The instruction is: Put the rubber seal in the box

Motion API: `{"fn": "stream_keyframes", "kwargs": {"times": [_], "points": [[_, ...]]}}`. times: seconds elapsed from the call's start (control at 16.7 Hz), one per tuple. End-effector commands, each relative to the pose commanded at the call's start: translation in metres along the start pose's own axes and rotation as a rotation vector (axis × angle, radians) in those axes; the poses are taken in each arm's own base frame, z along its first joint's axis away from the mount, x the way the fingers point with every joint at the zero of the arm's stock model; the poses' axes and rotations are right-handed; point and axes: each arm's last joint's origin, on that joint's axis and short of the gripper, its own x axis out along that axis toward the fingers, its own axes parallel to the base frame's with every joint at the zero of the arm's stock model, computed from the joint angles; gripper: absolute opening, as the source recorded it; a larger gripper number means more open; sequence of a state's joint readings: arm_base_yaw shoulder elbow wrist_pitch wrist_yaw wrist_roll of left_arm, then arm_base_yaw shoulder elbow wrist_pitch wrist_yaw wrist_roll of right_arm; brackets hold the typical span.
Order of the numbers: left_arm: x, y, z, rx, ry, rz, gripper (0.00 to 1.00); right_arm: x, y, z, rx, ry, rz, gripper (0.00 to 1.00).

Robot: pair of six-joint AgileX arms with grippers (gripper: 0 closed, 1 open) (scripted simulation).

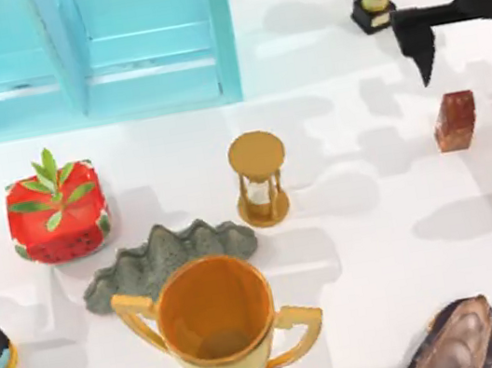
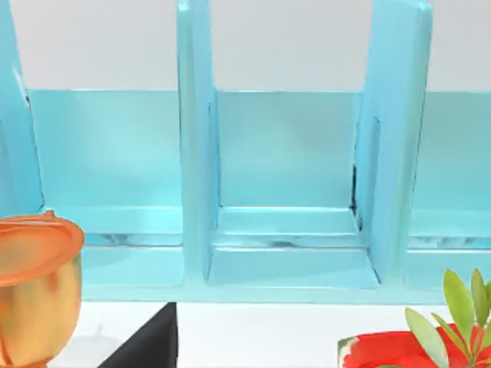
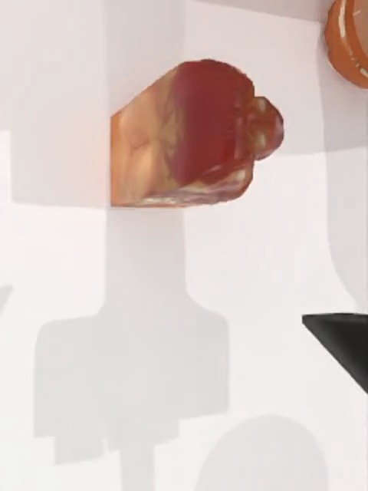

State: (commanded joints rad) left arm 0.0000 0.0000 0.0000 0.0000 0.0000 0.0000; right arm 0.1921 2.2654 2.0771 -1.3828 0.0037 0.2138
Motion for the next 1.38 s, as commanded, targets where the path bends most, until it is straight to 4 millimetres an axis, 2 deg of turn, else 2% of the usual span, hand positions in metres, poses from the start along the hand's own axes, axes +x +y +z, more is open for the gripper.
{"fn": "stream_keyframes", "kwargs": {"times": [0.12,0.48,0.6,0.78,1.38], "points": [[0.0,0.0,0.0,0.0,0.0,0.0,1.0,0.017,0.001,0.001,-0.002,0.004,-0.001,1.0],[0.0,0.0,0.0,0.0,0.0,0.0,1.0,0.086,0.002,0.001,-0.002,-0.004,0.001,1.0],[0.0,0.0,0.0,0.0,0.0,0.0,1.0,0.095,0.002,-0.001,-0.002,-0.001,0.0,1.0],[0.0,0.0,0.0,0.0,0.0,0.0,1.0,0.095,0.002,-0.001,-0.002,0.0,0.0,1.0],[0.0,0.0,0.0,0.0,0.0,0.0,1.0,0.095,0.002,-0.001,-0.002,0.0,0.0,0.25]]}}
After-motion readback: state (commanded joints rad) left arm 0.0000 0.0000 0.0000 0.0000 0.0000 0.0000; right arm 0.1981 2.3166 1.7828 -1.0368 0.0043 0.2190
